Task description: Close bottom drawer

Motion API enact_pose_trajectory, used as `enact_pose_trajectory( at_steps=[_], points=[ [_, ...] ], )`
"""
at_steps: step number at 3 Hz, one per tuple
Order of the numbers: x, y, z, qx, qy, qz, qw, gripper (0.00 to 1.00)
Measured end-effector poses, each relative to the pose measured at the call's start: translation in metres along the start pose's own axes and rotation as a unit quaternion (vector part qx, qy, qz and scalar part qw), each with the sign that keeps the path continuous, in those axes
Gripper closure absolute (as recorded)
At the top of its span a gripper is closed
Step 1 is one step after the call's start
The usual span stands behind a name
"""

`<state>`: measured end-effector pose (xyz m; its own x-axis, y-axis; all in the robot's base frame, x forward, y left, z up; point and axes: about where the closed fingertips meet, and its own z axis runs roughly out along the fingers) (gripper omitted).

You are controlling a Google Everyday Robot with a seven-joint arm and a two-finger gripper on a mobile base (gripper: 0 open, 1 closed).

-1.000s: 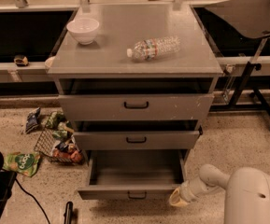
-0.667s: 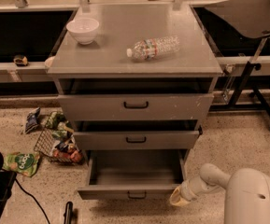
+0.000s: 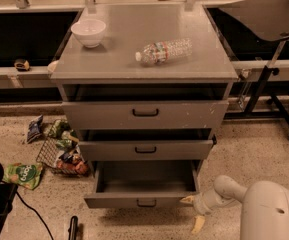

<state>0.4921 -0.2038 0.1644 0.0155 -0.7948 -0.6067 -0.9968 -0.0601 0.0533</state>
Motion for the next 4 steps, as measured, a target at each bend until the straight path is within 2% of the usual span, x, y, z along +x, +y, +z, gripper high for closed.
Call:
enact_pose_trajectory(
  at_steps=[1,2,3,4],
  points=[
    [0.000,0.000,0.000,0.000,0.000,0.000,1.0000,0.00],
    [0.002,-0.013,0.002,0.023,-0.004,-0.014,0.9996,0.18],
    [0.007,-0.044,-0.007,0.056,0.002,-0.036,0.9978,0.42],
    [0.012,-0.060,-0.017,0.076,0.007,-0.040,0.9963,0.65]
  ],
)
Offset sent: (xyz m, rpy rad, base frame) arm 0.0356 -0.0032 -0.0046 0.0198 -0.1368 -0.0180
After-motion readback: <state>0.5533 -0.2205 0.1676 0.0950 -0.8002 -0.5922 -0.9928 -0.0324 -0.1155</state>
